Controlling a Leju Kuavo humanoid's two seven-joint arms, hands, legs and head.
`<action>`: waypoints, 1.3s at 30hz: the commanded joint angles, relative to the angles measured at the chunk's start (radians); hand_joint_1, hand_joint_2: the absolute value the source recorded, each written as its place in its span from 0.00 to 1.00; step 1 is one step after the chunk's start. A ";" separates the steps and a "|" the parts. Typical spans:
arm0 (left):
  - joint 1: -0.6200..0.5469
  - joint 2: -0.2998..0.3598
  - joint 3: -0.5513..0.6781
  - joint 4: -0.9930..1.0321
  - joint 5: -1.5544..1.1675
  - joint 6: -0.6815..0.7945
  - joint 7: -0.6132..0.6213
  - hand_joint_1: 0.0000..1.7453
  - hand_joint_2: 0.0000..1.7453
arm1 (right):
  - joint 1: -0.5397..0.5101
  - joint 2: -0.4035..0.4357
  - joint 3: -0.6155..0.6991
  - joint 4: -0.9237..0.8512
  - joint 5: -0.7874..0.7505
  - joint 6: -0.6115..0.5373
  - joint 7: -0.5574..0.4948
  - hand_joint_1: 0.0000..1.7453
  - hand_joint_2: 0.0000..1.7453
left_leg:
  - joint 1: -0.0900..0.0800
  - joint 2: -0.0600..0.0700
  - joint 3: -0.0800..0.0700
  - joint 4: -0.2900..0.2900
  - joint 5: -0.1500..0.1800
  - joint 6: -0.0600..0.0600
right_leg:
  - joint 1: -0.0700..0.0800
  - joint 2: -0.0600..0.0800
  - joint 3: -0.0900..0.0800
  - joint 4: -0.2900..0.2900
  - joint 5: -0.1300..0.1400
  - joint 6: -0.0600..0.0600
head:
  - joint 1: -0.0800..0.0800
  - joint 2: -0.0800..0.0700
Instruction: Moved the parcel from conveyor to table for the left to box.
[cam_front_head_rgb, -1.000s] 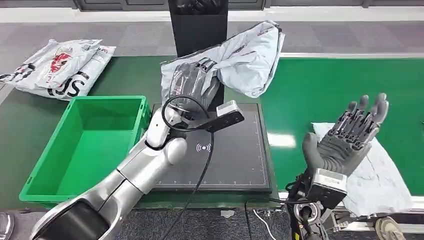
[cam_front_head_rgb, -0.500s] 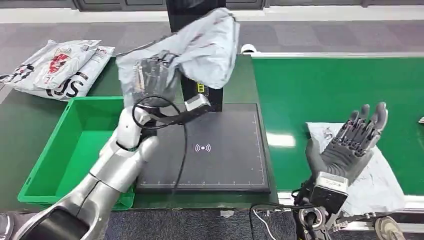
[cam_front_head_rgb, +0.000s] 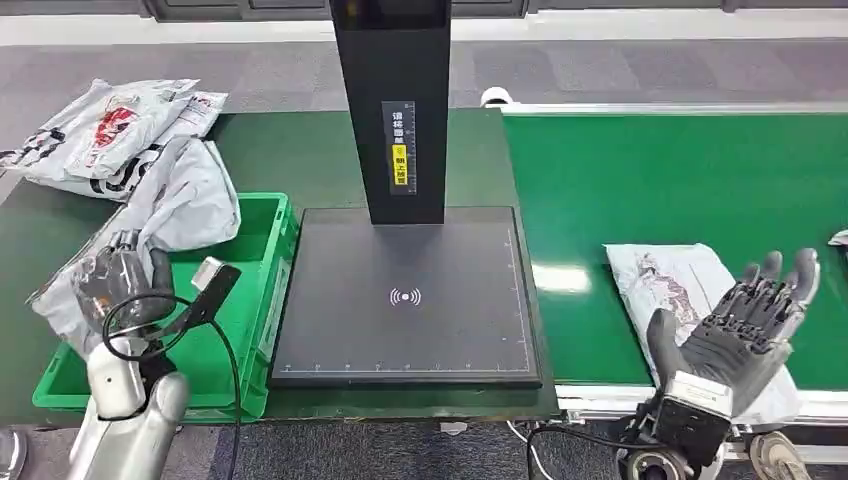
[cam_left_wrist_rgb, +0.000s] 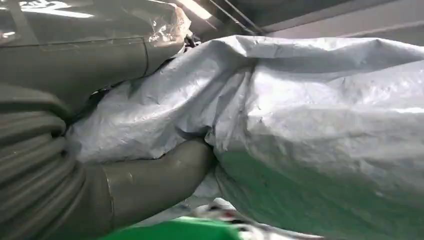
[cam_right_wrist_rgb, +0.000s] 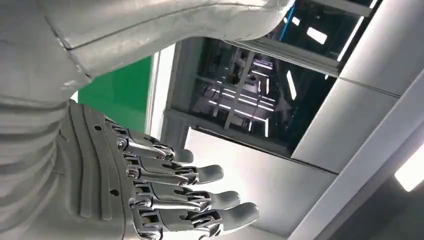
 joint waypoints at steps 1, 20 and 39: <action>0.106 -0.090 0.141 -0.075 -0.047 -0.073 0.019 1.00 1.00 | 0.007 -0.034 -0.040 -0.001 -0.009 0.003 0.011 0.00 1.00 | 0.000 0.000 0.002 -0.001 0.000 0.001 | 0.000 -0.001 0.003 -0.002 0.000 0.000 | 0.000 0.000; -0.037 -0.090 -0.037 0.133 0.197 -0.303 -0.045 0.00 1.00 | -0.021 -0.045 -0.053 0.061 0.015 0.003 0.060 0.00 1.00 | 0.000 -0.004 0.004 -0.002 0.001 0.000 | 0.002 -0.006 0.006 -0.003 0.001 0.000 | 0.000 0.000; -0.133 -0.215 -0.338 0.019 1.121 -0.598 -0.349 0.00 1.00 | -0.081 -0.045 -0.152 0.417 0.194 0.047 0.317 0.00 1.00 | 0.001 -0.008 0.003 -0.001 0.003 0.003 | 0.001 -0.011 0.008 -0.004 0.002 0.002 | 0.000 0.000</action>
